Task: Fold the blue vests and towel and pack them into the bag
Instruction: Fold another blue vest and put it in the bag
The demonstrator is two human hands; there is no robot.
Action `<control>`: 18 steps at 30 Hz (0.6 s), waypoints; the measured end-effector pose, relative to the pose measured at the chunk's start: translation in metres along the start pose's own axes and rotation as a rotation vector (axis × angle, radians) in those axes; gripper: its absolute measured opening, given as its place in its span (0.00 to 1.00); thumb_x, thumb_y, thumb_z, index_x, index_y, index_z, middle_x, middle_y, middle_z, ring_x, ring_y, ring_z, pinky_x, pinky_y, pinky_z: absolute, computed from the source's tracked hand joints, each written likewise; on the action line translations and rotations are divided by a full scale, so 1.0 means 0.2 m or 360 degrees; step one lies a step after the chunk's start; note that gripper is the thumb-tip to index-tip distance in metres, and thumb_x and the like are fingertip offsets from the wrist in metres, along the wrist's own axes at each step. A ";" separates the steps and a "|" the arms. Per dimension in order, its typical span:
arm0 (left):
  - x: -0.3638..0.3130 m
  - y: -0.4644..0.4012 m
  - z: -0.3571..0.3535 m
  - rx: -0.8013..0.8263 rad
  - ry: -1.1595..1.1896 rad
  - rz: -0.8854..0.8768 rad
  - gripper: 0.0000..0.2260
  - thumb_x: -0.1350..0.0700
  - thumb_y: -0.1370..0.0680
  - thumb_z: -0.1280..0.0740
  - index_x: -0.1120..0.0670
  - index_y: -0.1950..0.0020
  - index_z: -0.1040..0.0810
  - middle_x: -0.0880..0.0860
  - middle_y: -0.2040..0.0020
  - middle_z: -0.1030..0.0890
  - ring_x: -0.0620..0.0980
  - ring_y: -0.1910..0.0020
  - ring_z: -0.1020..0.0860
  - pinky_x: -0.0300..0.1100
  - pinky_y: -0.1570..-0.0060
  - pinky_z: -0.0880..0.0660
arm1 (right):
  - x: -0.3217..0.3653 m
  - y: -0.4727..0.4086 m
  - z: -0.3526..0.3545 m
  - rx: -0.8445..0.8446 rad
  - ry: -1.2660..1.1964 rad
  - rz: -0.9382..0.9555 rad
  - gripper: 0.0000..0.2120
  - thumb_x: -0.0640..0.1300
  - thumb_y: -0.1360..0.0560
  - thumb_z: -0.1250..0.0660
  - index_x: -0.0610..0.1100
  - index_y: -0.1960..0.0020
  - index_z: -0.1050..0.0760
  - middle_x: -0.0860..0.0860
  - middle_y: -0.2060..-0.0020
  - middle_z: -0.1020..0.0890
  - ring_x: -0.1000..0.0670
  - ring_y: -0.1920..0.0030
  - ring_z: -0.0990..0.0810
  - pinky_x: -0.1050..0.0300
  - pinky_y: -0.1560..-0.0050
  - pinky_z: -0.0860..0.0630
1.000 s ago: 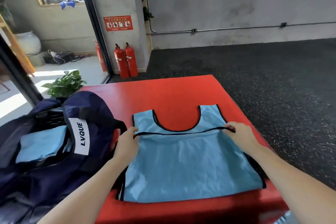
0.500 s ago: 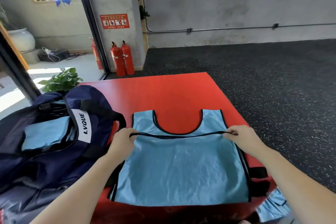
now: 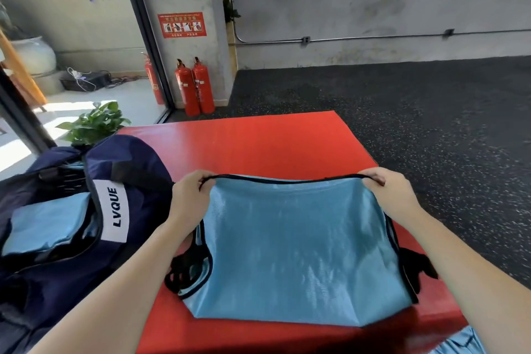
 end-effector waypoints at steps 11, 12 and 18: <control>0.25 -0.01 -0.18 0.0398 -0.0256 0.0178 0.09 0.59 0.21 0.33 0.55 0.42 0.19 0.47 0.57 0.19 0.41 0.62 0.25 0.35 0.61 0.33 | -0.19 -0.03 -0.13 0.0293 0.0406 -0.0092 0.04 0.50 0.25 0.26 0.52 0.57 0.18 0.53 0.58 0.15 0.49 0.52 0.17 0.51 0.48 0.24; 0.25 0.00 -0.17 0.0402 -0.0291 0.0165 0.07 0.59 0.21 0.33 0.55 0.44 0.18 0.46 0.59 0.20 0.41 0.63 0.26 0.35 0.62 0.34 | -0.19 -0.01 -0.13 0.0293 0.0388 -0.0107 0.04 0.50 0.25 0.26 0.52 0.57 0.18 0.53 0.59 0.15 0.48 0.52 0.16 0.50 0.48 0.23; 0.21 0.09 -0.07 0.0370 -0.0282 0.0128 0.04 0.59 0.21 0.32 0.53 0.52 0.18 0.44 0.66 0.21 0.41 0.65 0.25 0.28 0.66 0.34 | -0.17 0.09 -0.06 0.0244 0.0340 -0.0075 0.04 0.51 0.24 0.27 0.52 0.57 0.17 0.54 0.58 0.14 0.51 0.51 0.17 0.51 0.47 0.22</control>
Point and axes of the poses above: each hand's wrist, its own y-axis away from the middle knuckle, its own z-axis out of the back of the hand, x = y × z, the point moved 7 cm from there along -y, towards the middle knuckle
